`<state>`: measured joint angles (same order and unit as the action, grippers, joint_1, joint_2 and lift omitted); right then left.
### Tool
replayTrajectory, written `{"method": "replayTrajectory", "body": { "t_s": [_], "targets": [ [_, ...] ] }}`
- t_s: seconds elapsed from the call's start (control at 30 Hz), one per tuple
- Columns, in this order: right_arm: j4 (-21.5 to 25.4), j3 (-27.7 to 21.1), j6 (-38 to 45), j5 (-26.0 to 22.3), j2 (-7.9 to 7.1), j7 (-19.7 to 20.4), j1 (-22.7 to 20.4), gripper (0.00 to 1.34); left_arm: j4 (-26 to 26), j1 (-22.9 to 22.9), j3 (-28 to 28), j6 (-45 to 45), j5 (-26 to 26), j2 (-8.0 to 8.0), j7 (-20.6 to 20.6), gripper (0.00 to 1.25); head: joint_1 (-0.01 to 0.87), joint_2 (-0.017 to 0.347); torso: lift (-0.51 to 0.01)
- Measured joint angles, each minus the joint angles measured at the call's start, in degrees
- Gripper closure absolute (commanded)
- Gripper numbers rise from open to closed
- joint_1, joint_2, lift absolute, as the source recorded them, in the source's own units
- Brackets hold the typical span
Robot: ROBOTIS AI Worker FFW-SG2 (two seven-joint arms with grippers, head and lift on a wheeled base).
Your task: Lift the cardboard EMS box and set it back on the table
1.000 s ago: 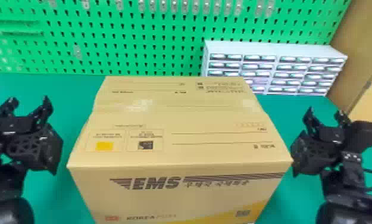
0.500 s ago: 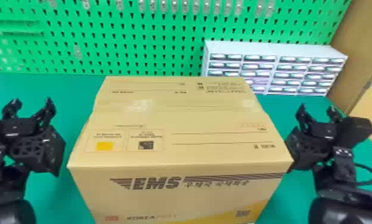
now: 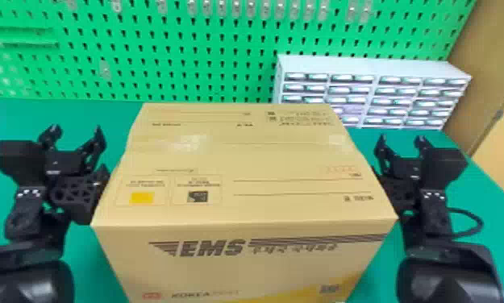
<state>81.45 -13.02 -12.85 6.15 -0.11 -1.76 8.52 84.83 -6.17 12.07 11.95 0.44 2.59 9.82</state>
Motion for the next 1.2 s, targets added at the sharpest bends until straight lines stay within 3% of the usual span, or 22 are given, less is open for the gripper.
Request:
{"method": "replayTrajectory", "body": {
  "t_s": [0.43,1.2],
  "targets": [
    [-0.07,4.91,1.35,-0.40,0.01,0.01,0.21,0.51,0.03,-0.76,-4.31,-0.26,-0.93,-0.02,-0.26,0.47,0.678,-0.014,-0.095],
    [-0.07,5.61,1.79,-1.55,0.02,0.00,0.64,0.51,0.38,-1.10,-5.85,-0.57,-0.06,0.00,-0.42,0.47,0.678,-0.014,-0.095]
  ]
}}
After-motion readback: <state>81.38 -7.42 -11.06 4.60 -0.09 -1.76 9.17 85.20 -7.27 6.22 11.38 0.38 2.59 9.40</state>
